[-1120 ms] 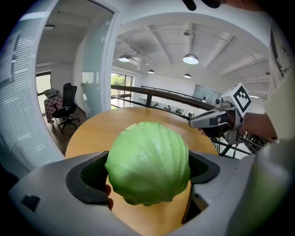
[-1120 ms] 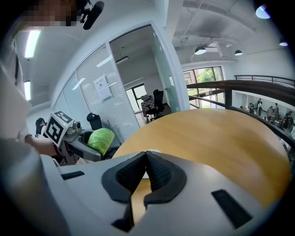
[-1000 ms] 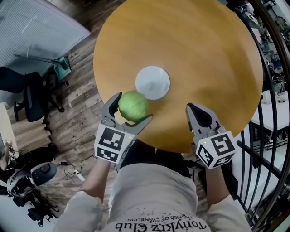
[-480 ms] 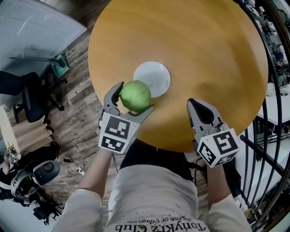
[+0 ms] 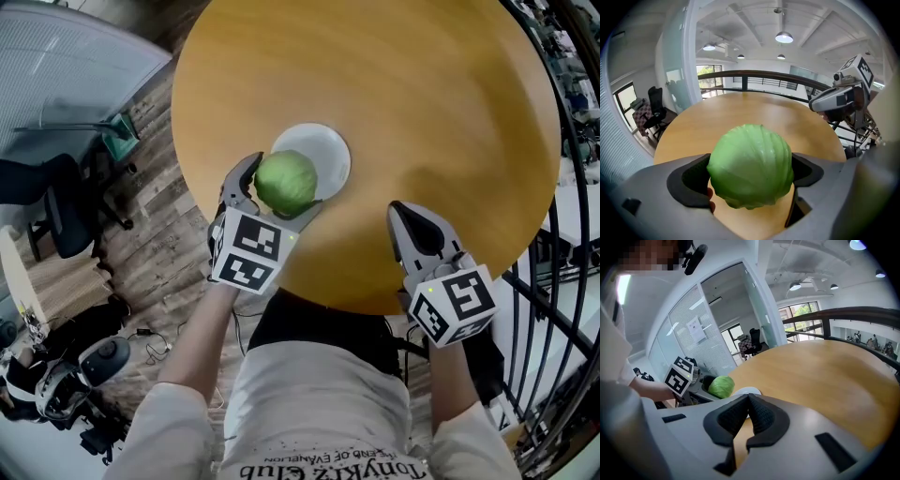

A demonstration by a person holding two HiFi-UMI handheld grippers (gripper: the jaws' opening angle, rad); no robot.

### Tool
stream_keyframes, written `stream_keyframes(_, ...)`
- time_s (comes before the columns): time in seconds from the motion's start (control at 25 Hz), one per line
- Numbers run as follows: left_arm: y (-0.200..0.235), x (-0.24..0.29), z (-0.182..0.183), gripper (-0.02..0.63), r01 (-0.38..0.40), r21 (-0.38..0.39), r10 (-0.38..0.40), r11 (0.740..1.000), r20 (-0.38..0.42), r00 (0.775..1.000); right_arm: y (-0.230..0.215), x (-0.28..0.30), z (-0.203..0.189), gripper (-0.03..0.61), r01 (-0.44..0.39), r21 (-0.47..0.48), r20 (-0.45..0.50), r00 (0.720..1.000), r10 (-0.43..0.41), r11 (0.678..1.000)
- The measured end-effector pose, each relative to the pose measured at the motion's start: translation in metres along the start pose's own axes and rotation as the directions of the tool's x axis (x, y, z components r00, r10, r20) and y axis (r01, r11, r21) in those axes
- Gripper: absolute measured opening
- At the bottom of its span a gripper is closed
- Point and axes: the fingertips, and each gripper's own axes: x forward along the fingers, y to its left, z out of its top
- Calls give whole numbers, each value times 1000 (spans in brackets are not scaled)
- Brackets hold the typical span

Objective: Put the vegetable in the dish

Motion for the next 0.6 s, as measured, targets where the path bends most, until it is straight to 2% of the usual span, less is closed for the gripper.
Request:
stream_keyframes(0.32,7,26,-3,503,14,37,-12,999,-55,998,-8,9,0,16,8,25,0,1000,-8,1000)
stream_keyframes(0.6,1,44,-6,503,22,140,-7,990,-107,994,-16,3,-7,16,24,49,5,1000,-24,998)
